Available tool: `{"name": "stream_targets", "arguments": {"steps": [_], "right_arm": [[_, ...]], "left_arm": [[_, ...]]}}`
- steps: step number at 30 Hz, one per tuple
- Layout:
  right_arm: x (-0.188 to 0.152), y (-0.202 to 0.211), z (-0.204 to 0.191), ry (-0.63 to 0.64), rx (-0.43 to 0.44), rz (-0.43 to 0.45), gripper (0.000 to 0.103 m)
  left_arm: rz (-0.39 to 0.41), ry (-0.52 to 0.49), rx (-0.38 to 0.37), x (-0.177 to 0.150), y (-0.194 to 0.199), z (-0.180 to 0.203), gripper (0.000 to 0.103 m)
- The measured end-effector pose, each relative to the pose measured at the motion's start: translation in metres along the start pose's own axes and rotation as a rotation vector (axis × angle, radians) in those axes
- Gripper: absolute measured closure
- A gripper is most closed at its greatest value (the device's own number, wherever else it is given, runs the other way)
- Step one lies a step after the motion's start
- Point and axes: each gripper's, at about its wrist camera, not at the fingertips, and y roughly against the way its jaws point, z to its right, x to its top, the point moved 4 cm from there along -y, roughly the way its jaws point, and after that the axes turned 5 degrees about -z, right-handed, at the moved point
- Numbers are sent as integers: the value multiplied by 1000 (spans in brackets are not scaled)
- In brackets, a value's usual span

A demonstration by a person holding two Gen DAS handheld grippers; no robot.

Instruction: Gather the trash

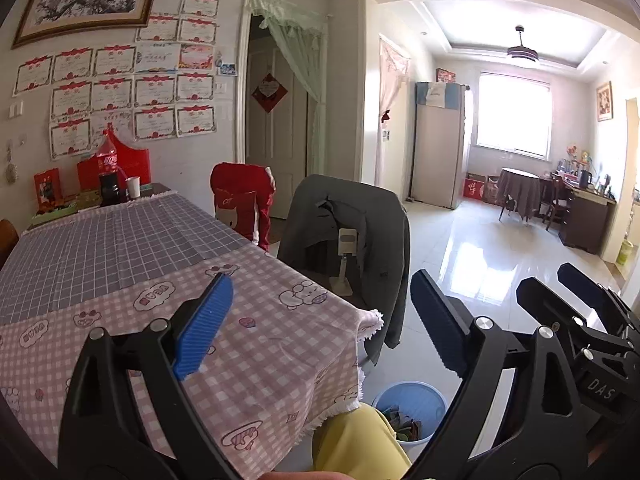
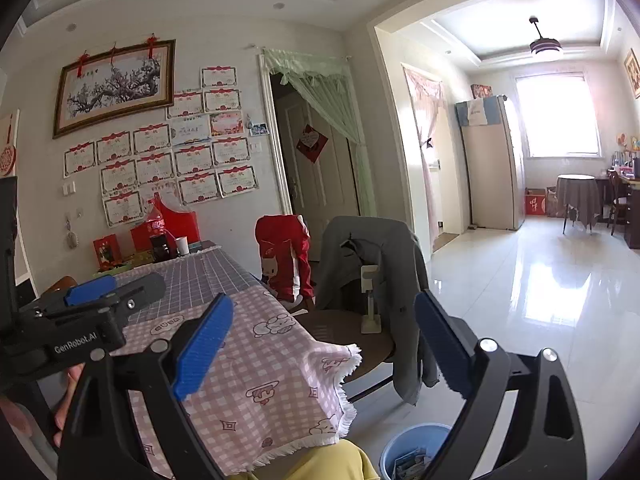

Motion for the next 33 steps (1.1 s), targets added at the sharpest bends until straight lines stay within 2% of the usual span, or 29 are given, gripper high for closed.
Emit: {"name": "stream_targets", "arguments": {"steps": [14,33], "right_arm": [[-1,-3,-15,50,-19,-15,13],[-6,-12,-15,47,-29,-47,13]], "left_arm": [[-48,17,-13,-6,-4,-8,14],[-58,11,-8,-9,-9,-5,14]]}}
